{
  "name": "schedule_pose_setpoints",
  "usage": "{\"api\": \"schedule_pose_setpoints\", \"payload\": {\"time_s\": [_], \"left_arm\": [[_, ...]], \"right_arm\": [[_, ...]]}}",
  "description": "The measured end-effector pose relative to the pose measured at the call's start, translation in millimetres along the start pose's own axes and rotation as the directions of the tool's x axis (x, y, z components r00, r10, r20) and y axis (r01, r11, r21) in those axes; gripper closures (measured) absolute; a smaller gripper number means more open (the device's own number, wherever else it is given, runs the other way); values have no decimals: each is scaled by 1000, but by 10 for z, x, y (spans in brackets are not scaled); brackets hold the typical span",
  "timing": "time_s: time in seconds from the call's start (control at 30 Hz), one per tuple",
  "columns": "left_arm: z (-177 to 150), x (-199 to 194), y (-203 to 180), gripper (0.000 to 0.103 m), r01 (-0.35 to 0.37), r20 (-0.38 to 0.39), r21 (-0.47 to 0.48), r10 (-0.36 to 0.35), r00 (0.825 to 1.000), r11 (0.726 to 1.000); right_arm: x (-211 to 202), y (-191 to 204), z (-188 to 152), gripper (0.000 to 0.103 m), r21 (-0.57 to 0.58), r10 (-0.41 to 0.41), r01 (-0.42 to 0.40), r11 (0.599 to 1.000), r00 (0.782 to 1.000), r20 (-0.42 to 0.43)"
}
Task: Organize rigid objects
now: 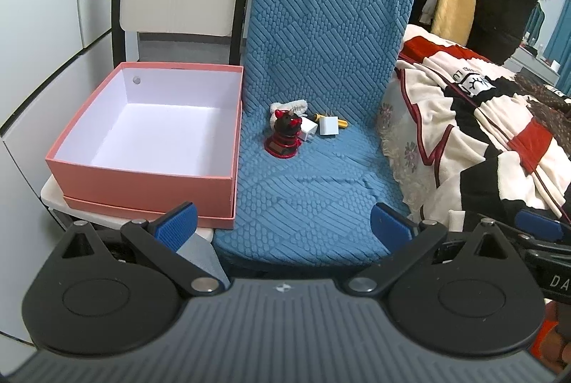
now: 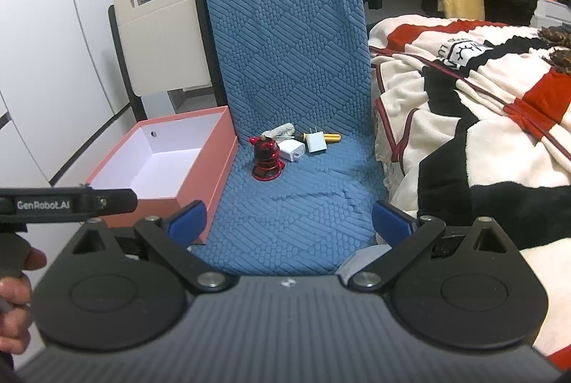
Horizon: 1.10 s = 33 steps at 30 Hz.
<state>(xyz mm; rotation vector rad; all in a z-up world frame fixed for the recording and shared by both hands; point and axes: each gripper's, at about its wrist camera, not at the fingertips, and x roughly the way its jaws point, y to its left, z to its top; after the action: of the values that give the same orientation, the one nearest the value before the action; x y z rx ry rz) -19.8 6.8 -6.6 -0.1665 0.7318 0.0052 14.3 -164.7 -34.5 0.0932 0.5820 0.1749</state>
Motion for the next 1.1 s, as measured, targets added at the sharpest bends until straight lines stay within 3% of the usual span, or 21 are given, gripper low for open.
{"api": "schedule_pose_setpoints", "payload": {"time_s": [0.83, 1.1], "left_arm": [[62, 360, -44, 0, 27, -30, 21, -26, 999, 999], [154, 642, -109, 0, 47, -40, 26, -45, 998, 999]], "right_arm": [[135, -158, -2, 2, 16, -19, 19, 1000, 1000, -8], [296, -306, 45, 2, 19, -31, 31, 999, 1000, -5]]}}
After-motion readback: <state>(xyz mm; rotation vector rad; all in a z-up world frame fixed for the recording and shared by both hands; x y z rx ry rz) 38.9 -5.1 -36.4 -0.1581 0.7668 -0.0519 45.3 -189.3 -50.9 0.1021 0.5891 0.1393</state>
